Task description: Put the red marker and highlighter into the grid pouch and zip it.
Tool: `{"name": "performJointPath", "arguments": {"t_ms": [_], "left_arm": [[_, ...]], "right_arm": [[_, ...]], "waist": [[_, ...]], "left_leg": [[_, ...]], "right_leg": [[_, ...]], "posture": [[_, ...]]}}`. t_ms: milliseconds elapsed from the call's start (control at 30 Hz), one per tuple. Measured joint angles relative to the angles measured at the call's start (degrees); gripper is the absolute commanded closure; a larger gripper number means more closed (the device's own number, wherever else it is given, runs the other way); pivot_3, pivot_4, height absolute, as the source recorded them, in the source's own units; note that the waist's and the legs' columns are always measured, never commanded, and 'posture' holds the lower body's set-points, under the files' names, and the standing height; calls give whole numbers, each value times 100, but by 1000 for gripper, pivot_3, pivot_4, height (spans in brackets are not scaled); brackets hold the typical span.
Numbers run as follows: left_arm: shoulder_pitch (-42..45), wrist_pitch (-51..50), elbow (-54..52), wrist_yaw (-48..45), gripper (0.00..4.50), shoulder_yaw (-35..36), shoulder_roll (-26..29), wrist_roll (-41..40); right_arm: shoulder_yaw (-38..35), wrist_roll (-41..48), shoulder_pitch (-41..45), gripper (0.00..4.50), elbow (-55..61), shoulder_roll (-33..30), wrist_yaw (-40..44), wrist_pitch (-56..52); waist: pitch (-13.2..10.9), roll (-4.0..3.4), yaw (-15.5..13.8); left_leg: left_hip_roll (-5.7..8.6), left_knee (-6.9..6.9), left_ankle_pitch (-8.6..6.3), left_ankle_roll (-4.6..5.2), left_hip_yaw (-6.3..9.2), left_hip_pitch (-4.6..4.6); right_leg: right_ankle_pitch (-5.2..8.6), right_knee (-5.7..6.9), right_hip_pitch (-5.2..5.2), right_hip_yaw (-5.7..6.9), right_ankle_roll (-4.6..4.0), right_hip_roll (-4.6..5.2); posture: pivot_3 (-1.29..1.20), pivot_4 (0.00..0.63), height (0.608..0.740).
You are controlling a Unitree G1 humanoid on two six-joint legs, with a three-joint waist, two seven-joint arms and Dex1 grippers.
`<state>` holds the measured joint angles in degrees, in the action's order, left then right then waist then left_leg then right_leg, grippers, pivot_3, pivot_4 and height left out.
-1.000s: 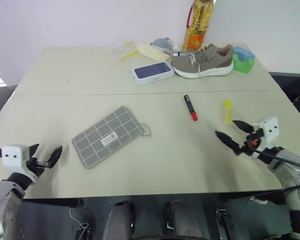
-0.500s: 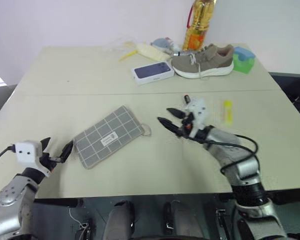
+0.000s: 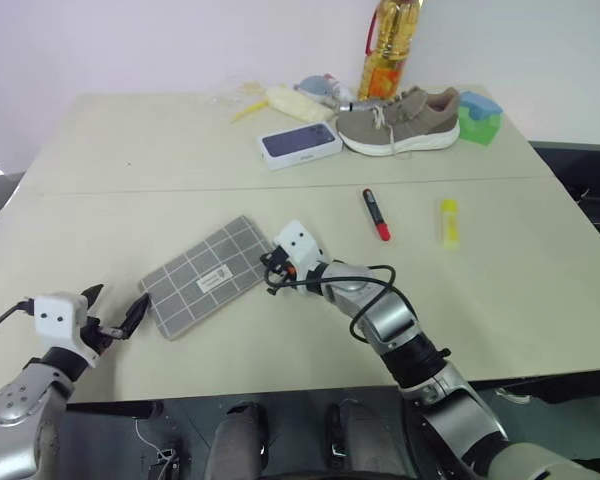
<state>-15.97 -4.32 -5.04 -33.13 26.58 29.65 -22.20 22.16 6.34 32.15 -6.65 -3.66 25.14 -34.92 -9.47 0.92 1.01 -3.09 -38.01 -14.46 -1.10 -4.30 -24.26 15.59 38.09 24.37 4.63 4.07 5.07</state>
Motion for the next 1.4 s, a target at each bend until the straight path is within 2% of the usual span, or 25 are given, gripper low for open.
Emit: {"name": "performJointPath", "arguments": {"t_ms": [133,267,400,633,733,933,967,1167,1267,1367,1400], "left_arm": [[-342,299,-21,-305,0,115,366,164],[-657,1010,28,-722,0,108,842,645],[-734,1964,100,-1086,0,-245,1144,1252],[217,3649,825,-1082,0,-1005,1430,2195],[580,4123,1183,-1025,930,-1270,1504,2417],[848,4882,1630,-1059,4053,-1681,1604,2445],[902,4974,1700,-1053,4468,-1687,1633,2444],[1057,5175,1846,-1022,4468,-1705,1694,2357],[1117,4321,1462,-926,4468,-1758,1322,1885],[1150,3353,855,-754,4500,-1903,948,1552],[1187,3070,642,-689,4500,-1935,829,1519]], "right_arm": [[-286,117,25,4456,-31,220,-69,-373],[-520,180,111,4456,-188,376,-132,-540],[-562,176,162,4456,-263,391,-132,-554],[-547,111,160,4456,-294,412,-151,-470],[-550,110,156,4500,-295,409,-165,-469],[-554,109,148,4500,-285,400,-193,-468],[-554,108,146,4500,-281,396,-199,-468],[-568,108,97,4500,-248,396,-260,-370],[-703,99,59,4500,-235,287,-343,-96],[-1051,132,50,3639,34,-122,-278,111],[-1202,147,47,3168,178,-323,-234,123]], "waist": [[2,2,8],[2,1,4],[2,-1,-14],[6,-7,-9],[6,-7,-13],[6,-7,-11],[6,-7,-16],[5,-7,-19],[2,-8,-44],[1,-6,-40],[1,-6,-37]], "left_leg": [[-11,1,-1,-1,-1,0],[-14,2,-1,-1,-3,0],[-13,2,-1,-2,-5,0],[-12,2,-1,-2,-10,-2],[-12,3,-1,-1,-10,-2],[-13,3,-1,-1,-10,-4],[-13,3,-1,-1,-10,-4],[-13,3,-1,-1,-10,-5],[-8,1,0,-1,-8,-11],[4,1,0,0,-7,-14],[5,1,0,0,-7,-14]], "right_leg": [[0,-1,2,0,-1,0],[7,-3,6,0,-16,1],[8,-5,6,0,-19,7],[-2,-5,6,2,-5,8],[-3,-3,6,4,-4,5],[-3,-3,7,5,-3,5],[-3,-3,7,5,-3,5],[-3,-4,7,5,-2,6],[-4,-5,6,6,0,10],[-8,-5,7,6,9,18],[-8,-6,6,6,10,18]], "posture": [[0,150,724],[0,150,724],[0,150,724],[0,150,724],[0,150,724],[0,150,724],[0,150,724],[0,150,724],[0,150,724],[0,150,724],[0,150,724]]}}
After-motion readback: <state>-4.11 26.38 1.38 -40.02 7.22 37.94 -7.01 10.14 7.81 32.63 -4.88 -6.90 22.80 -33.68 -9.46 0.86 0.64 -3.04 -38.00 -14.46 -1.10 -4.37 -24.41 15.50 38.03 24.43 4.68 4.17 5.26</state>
